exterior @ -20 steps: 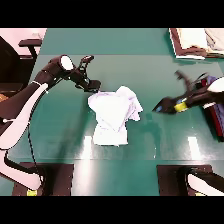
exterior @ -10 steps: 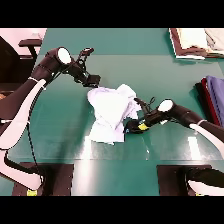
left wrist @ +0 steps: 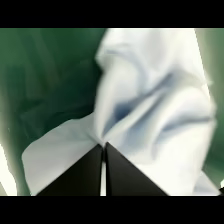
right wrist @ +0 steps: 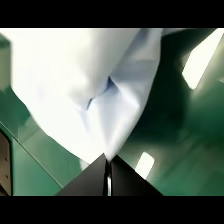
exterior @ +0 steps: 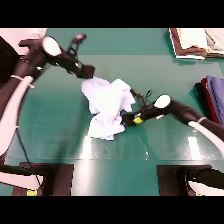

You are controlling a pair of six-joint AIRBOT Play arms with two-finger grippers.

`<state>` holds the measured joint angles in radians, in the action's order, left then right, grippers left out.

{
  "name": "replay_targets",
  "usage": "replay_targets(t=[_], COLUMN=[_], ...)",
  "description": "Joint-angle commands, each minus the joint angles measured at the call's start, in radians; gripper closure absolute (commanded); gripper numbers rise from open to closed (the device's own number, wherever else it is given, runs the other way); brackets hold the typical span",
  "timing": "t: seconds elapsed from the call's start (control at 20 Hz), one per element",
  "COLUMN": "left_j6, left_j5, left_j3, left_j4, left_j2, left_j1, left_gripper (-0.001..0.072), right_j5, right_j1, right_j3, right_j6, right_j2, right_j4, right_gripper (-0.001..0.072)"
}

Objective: Fold the shirts.

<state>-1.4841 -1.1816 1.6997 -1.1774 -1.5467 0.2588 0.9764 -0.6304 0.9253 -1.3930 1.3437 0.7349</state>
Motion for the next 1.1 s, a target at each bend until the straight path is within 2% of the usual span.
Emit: replay_targets(t=[0.0,0.15,0.4,0.6,0.7,0.8,0.9,1.05], left_j6=[0.013,0.04,0.053,0.053,0.051,0.051,0.051,0.052], left_j5=[0.014,0.013,0.022,-0.014,-0.09,-0.205,-0.273,-0.229], left_j3=[0.076,0.145,0.172,0.169,0.159,0.129,0.009,-0.27], left_j4=[-0.01,-0.013,0.007,0.007,0.008,0.008,-0.012,-0.044], left_j2=[0.161,0.349,0.597,0.625,0.591,0.539,0.51,0.508], left_j1=[-0.048,-0.055,-0.055,-0.055,-0.055,-0.055,-0.026,0.063], left_gripper=[0.0681,0.0681,0.0682,0.0682,0.0682,0.0682,0.0683,0.0683], right_j5=[0.107,0.234,0.318,0.381,0.431,0.463,0.475,0.442], right_j1=[0.124,0.265,0.467,0.52,0.517,0.496,0.475,0.459], right_j3=[0.117,0.292,0.568,0.729,0.784,0.777,0.7,0.555], right_j6=[-0.095,-0.117,-0.116,-0.117,-0.117,-0.117,-0.117,-0.12], right_j2=[-0.165,-0.305,-0.428,-0.384,-0.32,-0.251,-0.207,-0.173], right_j4=[0.193,0.315,0.315,0.316,0.315,0.317,0.321,0.45], right_gripper=[0.0699,0.0699,0.0699,0.0699,0.0699,0.0699,0.0699,0.0699])
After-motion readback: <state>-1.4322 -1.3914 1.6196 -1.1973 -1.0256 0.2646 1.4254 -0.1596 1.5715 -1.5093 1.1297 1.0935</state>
